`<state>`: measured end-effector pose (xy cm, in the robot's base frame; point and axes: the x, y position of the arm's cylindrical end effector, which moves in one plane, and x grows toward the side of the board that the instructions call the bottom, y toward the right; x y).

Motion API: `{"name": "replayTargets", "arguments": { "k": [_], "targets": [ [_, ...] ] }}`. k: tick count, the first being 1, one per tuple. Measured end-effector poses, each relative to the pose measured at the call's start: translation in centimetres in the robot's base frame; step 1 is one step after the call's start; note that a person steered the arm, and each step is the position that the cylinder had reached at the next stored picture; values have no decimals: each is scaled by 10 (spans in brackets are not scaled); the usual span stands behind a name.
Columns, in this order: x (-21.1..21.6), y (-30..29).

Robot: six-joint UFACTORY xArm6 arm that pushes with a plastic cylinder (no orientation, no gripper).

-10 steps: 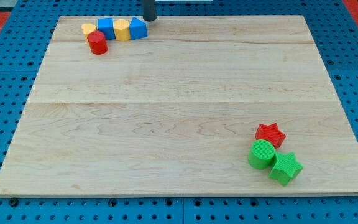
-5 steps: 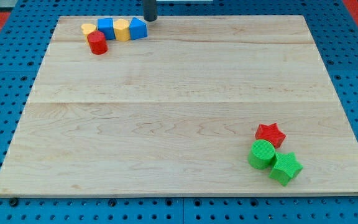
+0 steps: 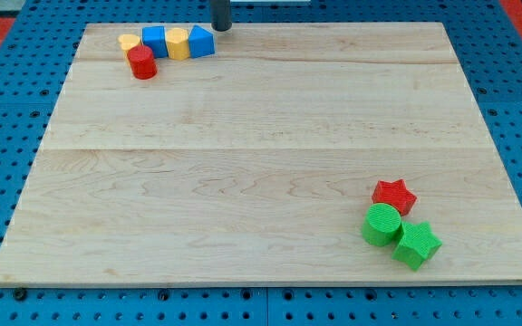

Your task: Slightly slide the blue cube into the yellow heart

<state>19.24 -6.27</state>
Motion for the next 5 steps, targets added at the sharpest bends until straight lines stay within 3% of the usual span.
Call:
{"name": "replayTargets", "arguments": {
  "k": [5],
  "targets": [
    [1,1]
  ]
}}
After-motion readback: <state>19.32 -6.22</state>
